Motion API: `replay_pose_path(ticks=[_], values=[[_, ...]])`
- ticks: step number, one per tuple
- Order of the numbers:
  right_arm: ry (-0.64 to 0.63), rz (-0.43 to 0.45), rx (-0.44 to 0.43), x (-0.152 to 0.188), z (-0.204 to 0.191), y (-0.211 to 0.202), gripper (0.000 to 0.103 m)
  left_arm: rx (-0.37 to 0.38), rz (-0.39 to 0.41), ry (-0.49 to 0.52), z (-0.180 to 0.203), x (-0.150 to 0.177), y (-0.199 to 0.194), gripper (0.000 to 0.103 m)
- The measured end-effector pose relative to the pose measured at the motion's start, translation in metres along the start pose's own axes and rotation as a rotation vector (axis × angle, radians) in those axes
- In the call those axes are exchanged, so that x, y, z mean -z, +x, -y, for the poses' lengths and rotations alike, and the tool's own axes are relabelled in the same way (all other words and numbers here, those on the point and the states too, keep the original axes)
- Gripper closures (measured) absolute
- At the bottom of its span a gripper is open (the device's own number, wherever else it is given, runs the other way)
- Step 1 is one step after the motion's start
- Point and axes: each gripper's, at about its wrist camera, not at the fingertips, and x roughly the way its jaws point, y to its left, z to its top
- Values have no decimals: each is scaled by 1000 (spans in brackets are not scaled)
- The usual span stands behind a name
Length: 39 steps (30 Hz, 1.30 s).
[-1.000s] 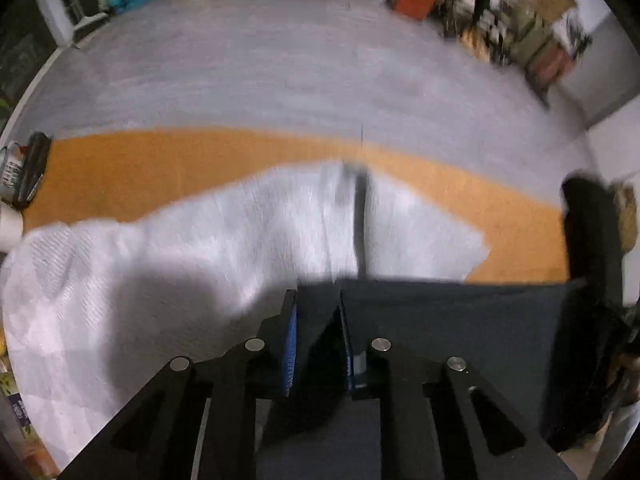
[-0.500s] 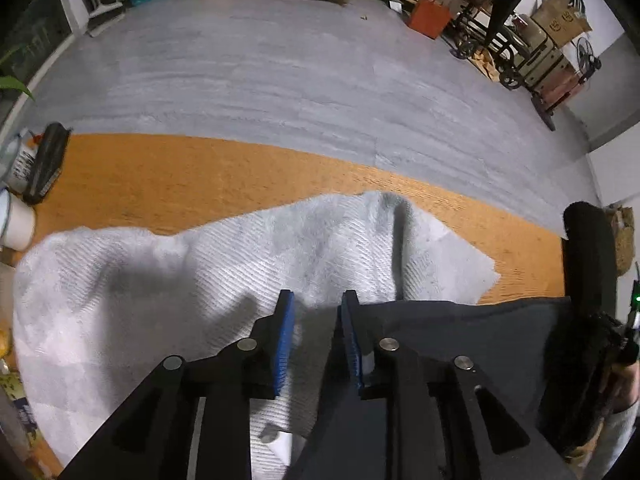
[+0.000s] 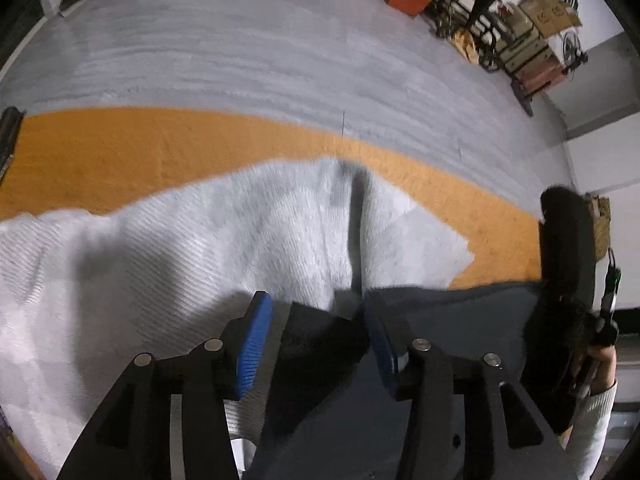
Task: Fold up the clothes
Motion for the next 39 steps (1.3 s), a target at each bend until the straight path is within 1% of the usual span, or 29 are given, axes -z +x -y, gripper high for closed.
replay_pose_path(ticks=[1,2,4,5,6,8,10,14,17,19,20,21,23,25,28,30,33,36,39], values=[[-5,-5,9,0,-1,5,45,-13,3,9,2,2,2,78],[-14,-9,15,1,-4,10,48,-25,7,17,3,4,5,81],[-47,-24,25,1,-9,22,68,-28,24,14,2,6,3,87],[-65,-13,29,2,-13,22,92,-26,36,5,1,7,-1,91],[-84,5,33,3,-17,20,96,-26,51,-6,-2,8,-7,92],[-82,77,30,7,-19,0,97,-28,84,-25,-6,9,-24,94],[-75,153,25,10,-20,-22,97,-16,117,-39,-8,13,-44,94],[-87,254,-5,23,-20,-75,97,1,184,-24,0,31,-94,94],[-104,328,-41,31,-21,-125,97,18,230,-1,6,55,-135,94],[-111,367,-65,36,-20,-156,97,39,263,20,8,83,-166,94],[-113,377,-81,47,-19,-169,97,46,273,26,6,97,-177,94],[-115,386,-97,60,-18,-181,97,55,279,32,4,114,-187,95],[-132,392,-129,97,-14,-202,97,79,281,46,-2,154,-206,94],[-154,382,-158,131,3,-224,97,94,261,62,-10,199,-215,95],[-215,348,-180,218,9,-254,97,100,220,75,-21,266,-216,95],[-257,302,-182,280,12,-272,97,104,178,73,-30,314,-206,95],[-275,235,-203,347,22,-271,97,121,127,56,-46,368,-191,95],[-264,168,-230,398,32,-251,97,146,84,18,-65,417,-180,95],[-253,111,-256,426,37,-224,97,170,61,-14,-82,452,-178,95]])
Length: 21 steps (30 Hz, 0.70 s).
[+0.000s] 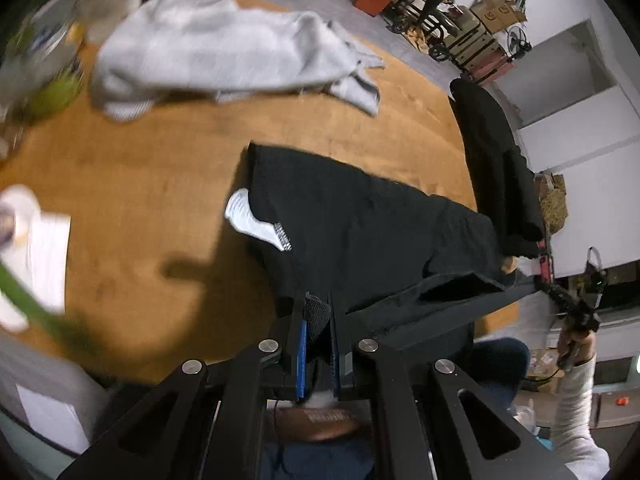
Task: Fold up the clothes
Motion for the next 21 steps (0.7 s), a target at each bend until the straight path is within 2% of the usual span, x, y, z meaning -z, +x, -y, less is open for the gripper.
replay_pose_path(ticks=[2,4,5,6,7,8,9,11,12,15,17,19,21], values=[[6,-30,-14,15,0,11,97,19,-28,-2,-4,17,1,95],[11,-61,-27,31,0,21,96,20,-129,20,-11,32,17,92],[11,-78,-26,34,0,24,93,-11,-170,10,-16,35,26,87],[10,-95,-22,37,0,26,81,-55,-198,0,-21,37,32,83],[10,-113,-18,39,0,27,68,-105,-197,-11,-25,36,34,75],[7,-107,-25,36,0,25,53,-116,-178,-23,-28,32,31,67],[6,-84,-30,29,0,20,52,-114,-154,-32,-31,24,28,61],[-1,-43,-34,14,-1,10,47,-119,-111,-35,-30,1,25,39],[-11,-22,-24,2,-4,8,43,-121,-90,-36,-30,-11,23,37],[-27,0,5,-38,-12,20,42,-133,-28,-37,-30,-48,23,35],[-12,-12,28,-65,-13,40,42,-161,-1,-28,-31,-79,42,35],[6,-27,51,-91,-12,61,43,-190,-9,-34,-37,-110,66,35],[43,-82,94,-104,-4,87,50,-206,-44,-47,-41,-125,89,35]])
